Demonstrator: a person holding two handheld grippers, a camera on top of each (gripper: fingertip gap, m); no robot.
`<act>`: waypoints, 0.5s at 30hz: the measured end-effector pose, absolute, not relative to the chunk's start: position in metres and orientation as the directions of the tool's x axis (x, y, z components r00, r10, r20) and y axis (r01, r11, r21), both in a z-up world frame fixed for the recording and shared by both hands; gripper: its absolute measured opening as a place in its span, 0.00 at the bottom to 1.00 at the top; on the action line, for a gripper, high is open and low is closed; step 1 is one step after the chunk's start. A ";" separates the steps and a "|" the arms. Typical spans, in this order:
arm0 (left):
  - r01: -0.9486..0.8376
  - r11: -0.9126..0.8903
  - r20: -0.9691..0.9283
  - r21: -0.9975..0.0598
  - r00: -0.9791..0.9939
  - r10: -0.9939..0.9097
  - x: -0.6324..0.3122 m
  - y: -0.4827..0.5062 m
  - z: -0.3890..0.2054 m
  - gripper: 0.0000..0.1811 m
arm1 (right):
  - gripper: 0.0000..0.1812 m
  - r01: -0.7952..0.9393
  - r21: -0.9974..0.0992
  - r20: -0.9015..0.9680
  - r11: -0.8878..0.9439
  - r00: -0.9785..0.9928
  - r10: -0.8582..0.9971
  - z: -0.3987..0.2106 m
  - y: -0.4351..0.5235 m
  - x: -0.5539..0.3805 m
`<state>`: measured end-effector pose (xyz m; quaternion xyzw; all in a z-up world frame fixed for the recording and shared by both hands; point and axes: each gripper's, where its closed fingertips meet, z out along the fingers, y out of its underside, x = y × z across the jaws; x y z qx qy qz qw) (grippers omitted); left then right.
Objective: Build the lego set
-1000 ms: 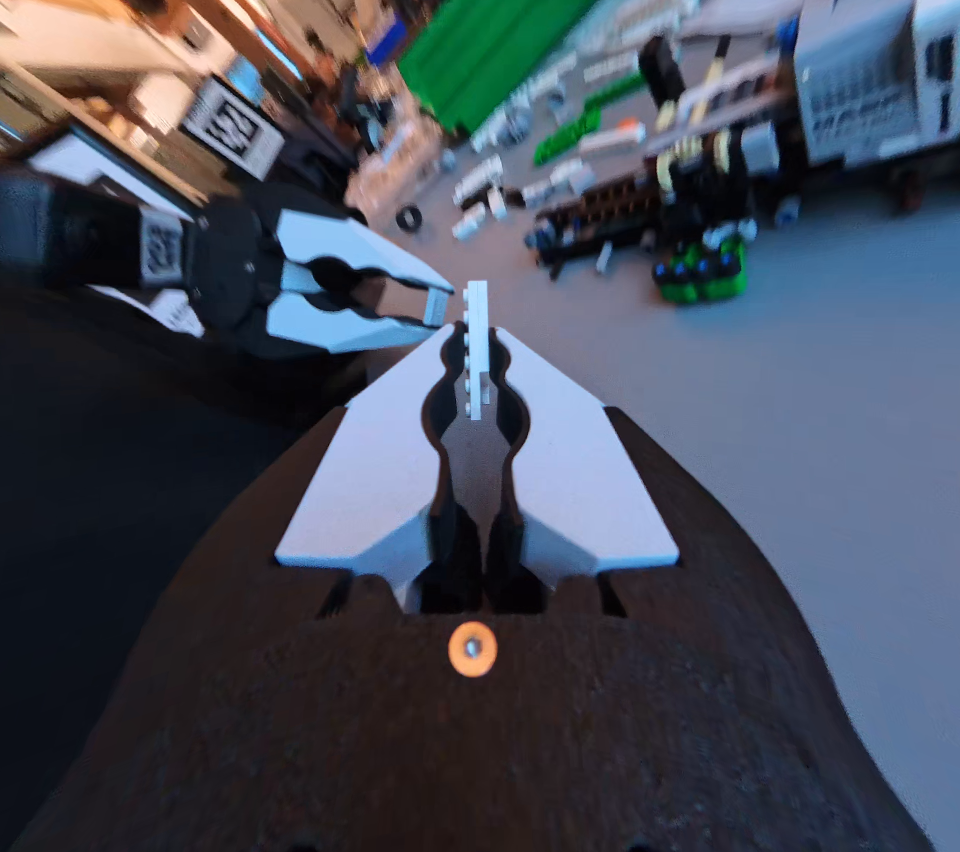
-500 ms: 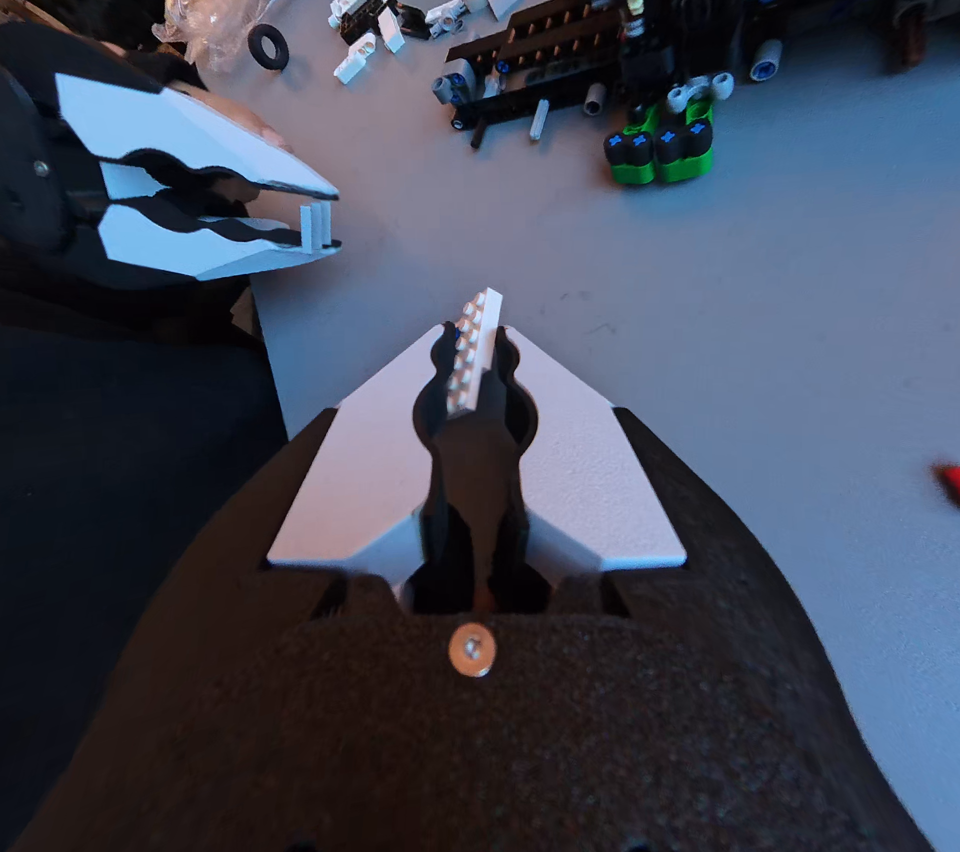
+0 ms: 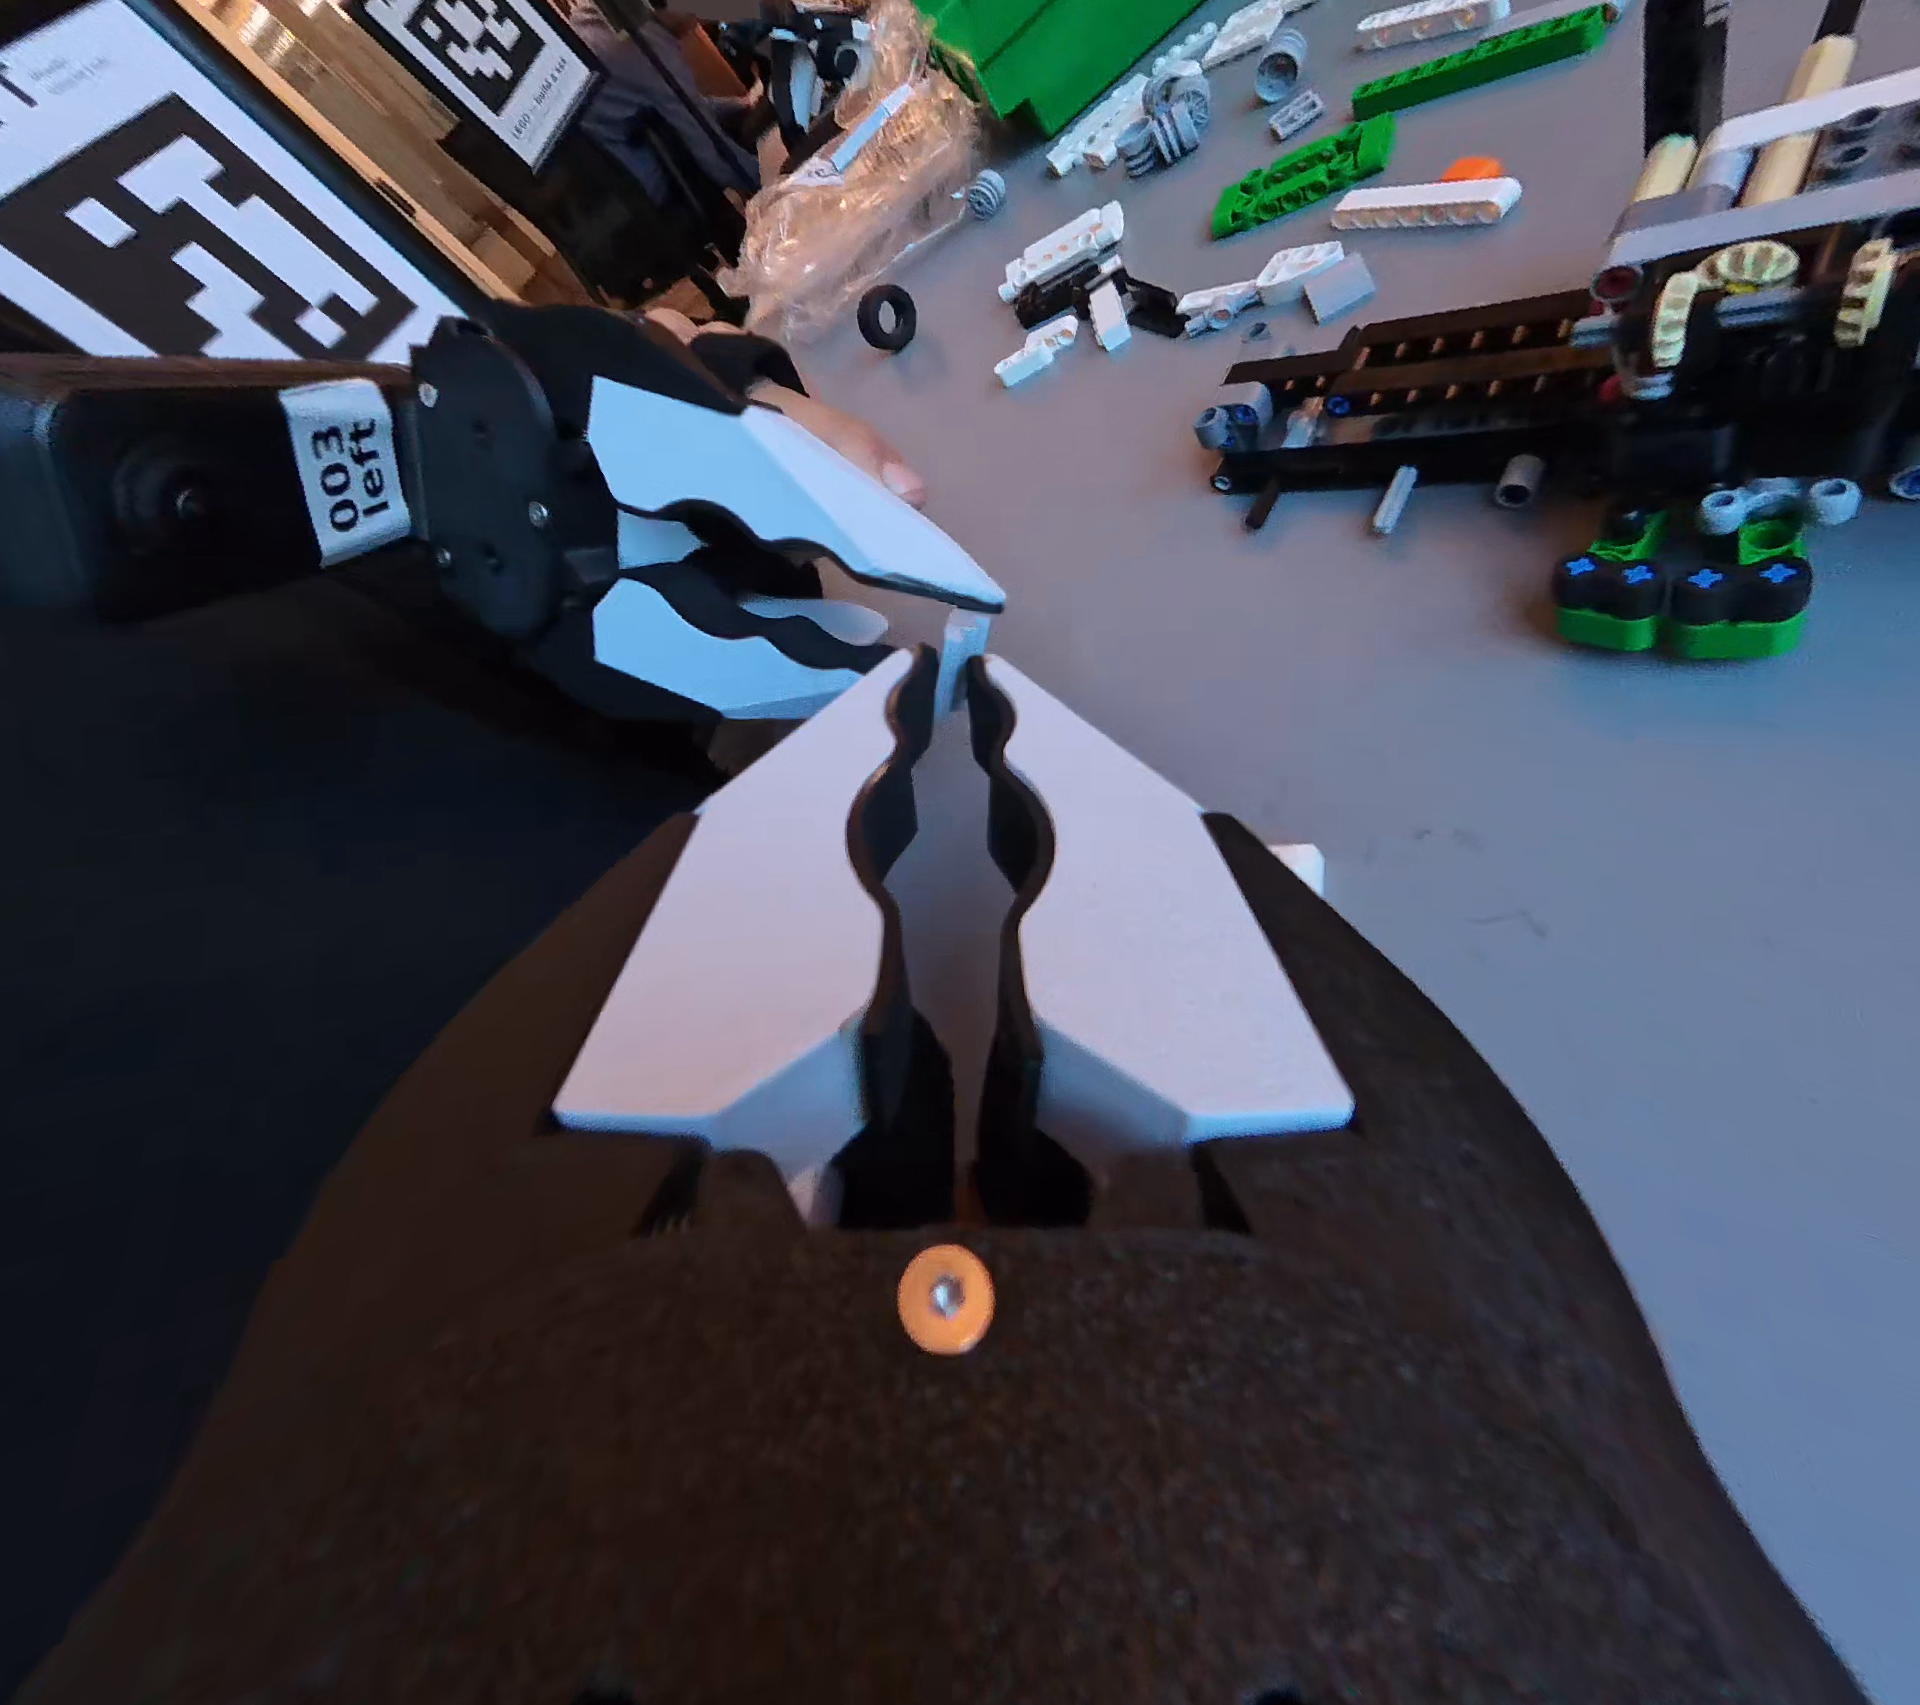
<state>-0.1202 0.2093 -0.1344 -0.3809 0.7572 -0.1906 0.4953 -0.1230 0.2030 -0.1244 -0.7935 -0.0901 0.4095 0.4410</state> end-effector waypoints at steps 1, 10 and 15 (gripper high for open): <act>-0.378 0.625 -0.593 -0.683 -0.213 -0.777 -0.120 0.209 -0.132 0.08 | 0.03 -0.227 -0.780 -0.569 -0.584 0.645 0.509 -0.123 0.203 -0.122; -0.311 -0.282 0.379 -0.907 -0.314 -0.871 -0.133 0.199 -0.093 0.11 | 0.01 -0.311 -0.800 -0.597 -0.513 0.496 0.630 -0.097 0.192 -0.121; -0.341 -0.410 0.525 -0.846 -0.403 -0.750 -0.136 0.189 -0.089 0.09 | 0.01 -0.299 -0.826 -0.563 -0.477 0.465 0.683 -0.087 0.187 -0.127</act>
